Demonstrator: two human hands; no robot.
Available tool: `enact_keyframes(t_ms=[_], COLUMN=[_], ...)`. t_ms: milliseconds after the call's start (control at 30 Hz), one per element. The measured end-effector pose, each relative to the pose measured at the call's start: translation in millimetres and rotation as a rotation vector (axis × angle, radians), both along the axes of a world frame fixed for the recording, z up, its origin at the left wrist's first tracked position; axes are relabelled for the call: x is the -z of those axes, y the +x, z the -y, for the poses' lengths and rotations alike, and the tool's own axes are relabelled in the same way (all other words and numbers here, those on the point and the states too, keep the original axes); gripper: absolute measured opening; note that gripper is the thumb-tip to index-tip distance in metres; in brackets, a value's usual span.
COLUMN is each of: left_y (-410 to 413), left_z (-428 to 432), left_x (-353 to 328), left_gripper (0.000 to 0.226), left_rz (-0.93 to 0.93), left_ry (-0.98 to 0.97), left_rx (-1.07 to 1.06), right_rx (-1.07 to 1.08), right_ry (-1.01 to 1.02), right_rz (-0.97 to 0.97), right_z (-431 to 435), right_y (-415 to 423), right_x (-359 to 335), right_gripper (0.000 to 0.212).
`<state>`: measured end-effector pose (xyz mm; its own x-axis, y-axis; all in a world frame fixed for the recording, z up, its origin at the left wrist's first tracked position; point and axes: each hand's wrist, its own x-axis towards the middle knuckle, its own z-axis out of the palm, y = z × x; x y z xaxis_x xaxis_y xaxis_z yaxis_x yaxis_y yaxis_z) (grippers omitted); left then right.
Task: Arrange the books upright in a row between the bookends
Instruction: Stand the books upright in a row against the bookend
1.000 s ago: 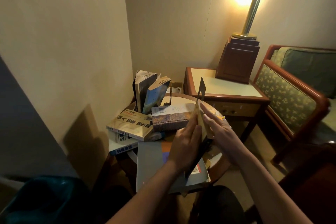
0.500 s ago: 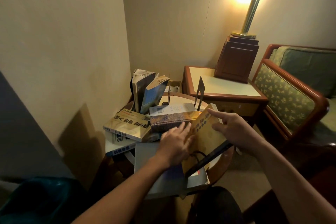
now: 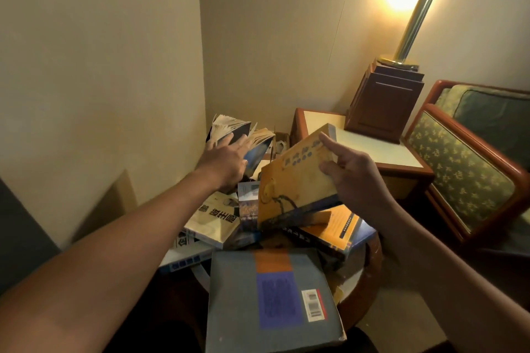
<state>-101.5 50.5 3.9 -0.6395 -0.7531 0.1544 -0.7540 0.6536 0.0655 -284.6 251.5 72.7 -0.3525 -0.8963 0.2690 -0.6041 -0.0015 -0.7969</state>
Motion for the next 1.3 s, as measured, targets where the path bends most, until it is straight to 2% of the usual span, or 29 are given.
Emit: enact_keyframes(t_ms=[100,167,300,400,500,767,1033,1300], left_y=[0.9,5.1,19.3,34.1,42.9,41.7,33.2,34.0], left_z=[20.9,33.9,56.9,69.5,79.7,85.9,83.2,89.9], left_x=[4.7,7.7,13.2,19.9,26.9,41.4,45.7,56.0], left_gripper=[0.057,0.056,0.061,0.075,0.086,0.079,0.08,0.081], left_rz=[0.122,0.132,0.063,0.031,-0.041,-0.261,-0.306,-0.382], left_ry=[-0.005,-0.05,-0.165,-0.171,-0.121,-0.186,-0.264,-0.212], left_rx=[0.038,0.039,0.014,0.009,0.051,0.053,-0.032,-0.031], right_rx=[0.028,0.062,0.148,0.167,0.095,-0.026,-0.091,-0.129], right_ry=[-0.02,-0.029,-0.044,-0.003,0.044,0.249,0.301,0.389], right_rz=[0.019,-0.011,-0.091,-0.124,-0.146,-0.25,-0.247,-0.014], right_z=[37.9,66.4,124.4,162.3,197.0,262.4,282.5,275.9], right_y=[5.1,6.7,9.9,17.2,25.9,54.3,57.9,67.1], right_x=[1.5,5.4,16.5,26.9,41.7,62.1,67.8,67.3], right_gripper=[0.05,0.051,0.051,0.052,0.053,0.061,0.036,0.041])
